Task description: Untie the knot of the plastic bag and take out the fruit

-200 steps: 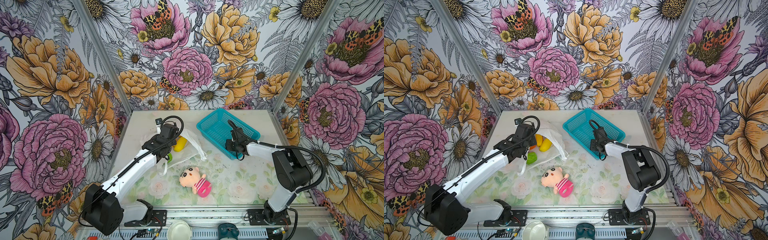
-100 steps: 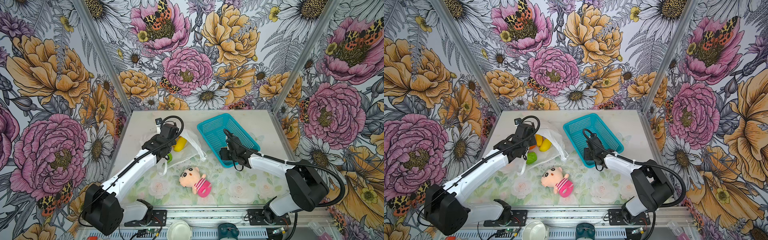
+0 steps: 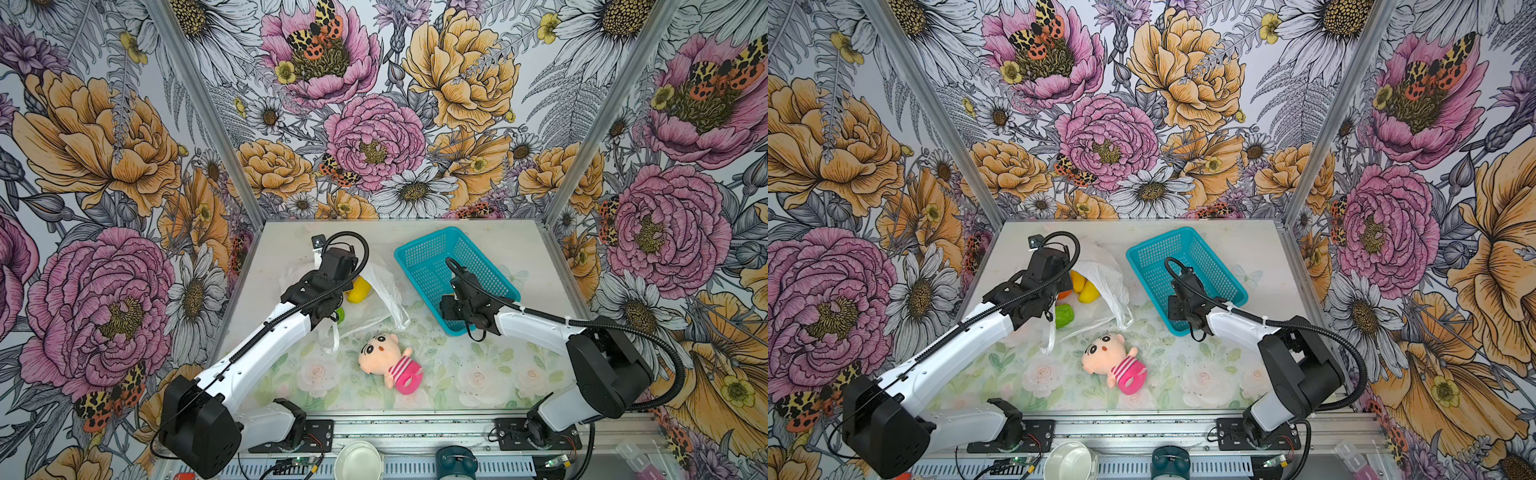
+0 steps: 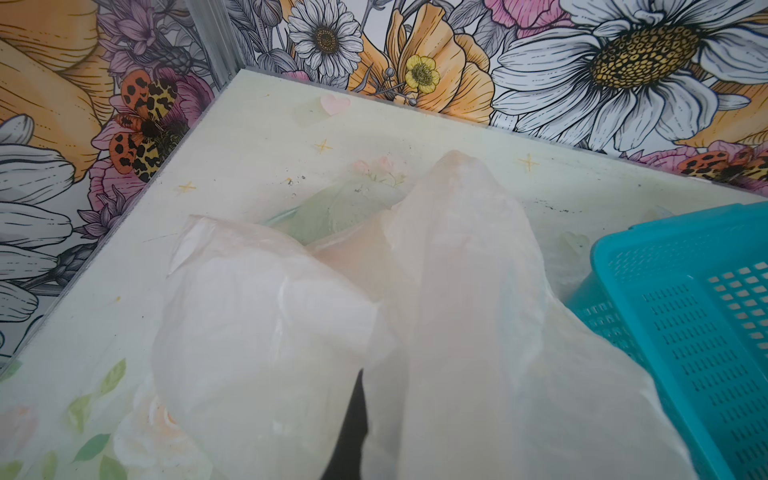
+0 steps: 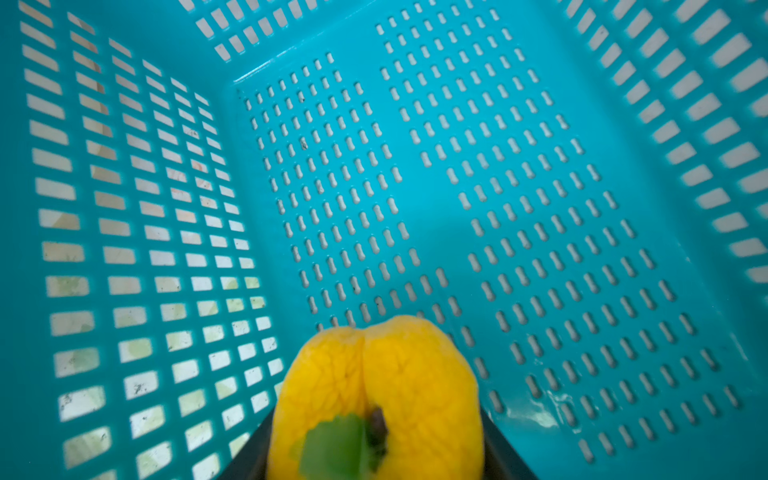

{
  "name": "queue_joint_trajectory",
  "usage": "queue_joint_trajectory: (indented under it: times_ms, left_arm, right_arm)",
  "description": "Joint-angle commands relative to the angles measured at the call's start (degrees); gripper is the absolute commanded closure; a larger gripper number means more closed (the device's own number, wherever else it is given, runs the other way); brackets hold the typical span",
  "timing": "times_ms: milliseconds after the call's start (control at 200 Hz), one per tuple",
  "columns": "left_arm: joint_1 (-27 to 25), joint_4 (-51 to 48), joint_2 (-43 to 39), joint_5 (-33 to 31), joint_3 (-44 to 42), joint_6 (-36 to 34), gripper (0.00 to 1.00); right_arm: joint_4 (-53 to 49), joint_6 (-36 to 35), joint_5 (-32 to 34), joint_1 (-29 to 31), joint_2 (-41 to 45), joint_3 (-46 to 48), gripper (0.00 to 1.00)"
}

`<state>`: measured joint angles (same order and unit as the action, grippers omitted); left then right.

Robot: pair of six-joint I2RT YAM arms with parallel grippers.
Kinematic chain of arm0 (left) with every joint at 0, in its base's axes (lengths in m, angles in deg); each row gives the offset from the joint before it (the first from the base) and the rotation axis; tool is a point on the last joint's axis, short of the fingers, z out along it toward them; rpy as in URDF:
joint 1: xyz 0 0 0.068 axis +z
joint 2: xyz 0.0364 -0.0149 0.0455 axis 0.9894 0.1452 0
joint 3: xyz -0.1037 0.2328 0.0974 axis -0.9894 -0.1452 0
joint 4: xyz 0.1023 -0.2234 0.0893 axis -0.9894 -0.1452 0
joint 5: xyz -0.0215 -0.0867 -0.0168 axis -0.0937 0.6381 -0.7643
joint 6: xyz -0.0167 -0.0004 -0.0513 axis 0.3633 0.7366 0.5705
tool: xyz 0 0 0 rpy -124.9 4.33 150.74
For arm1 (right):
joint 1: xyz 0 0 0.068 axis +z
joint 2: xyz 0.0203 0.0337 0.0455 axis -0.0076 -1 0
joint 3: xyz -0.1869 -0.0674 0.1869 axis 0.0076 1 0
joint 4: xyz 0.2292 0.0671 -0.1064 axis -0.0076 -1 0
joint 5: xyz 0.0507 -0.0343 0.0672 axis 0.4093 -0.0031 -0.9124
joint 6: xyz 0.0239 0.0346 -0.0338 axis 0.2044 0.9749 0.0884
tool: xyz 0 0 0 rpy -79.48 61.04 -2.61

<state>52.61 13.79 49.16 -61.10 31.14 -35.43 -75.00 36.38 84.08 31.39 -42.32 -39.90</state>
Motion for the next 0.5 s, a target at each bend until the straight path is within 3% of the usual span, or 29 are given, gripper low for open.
queue_joint_trajectory:
  times_ms: [0, 140, 295, 390, 495]
  left_arm:
    - [-0.5, 1.7, -0.8, -1.5, 0.1, -1.4, 1.00]
    - [-0.5, 1.7, -0.6, -1.3, 0.2, -1.4, 1.00]
    - [-0.5, 1.8, -0.7, -1.8, 0.0, -1.2, 1.00]
    - [-0.6, 2.0, -0.6, -1.0, 0.1, -1.3, 1.00]
    - [-0.7, 2.0, -0.5, -0.9, 0.1, -1.2, 1.00]
  right_arm:
    - [-0.4, -0.9, 3.1, 0.2, 6.1, 2.3, 0.38]
    - [-0.5, 0.5, 4.3, 0.4, 14.6, 3.8, 0.30]
    - [-1.8, 3.6, 5.2, 1.1, 30.1, 5.7, 0.24]
    - [-5.0, 4.1, 1.0, 1.8, 35.9, 0.4, 0.24]
    - [-7.2, 2.4, -0.7, 4.2, 36.8, -8.5, 0.29]
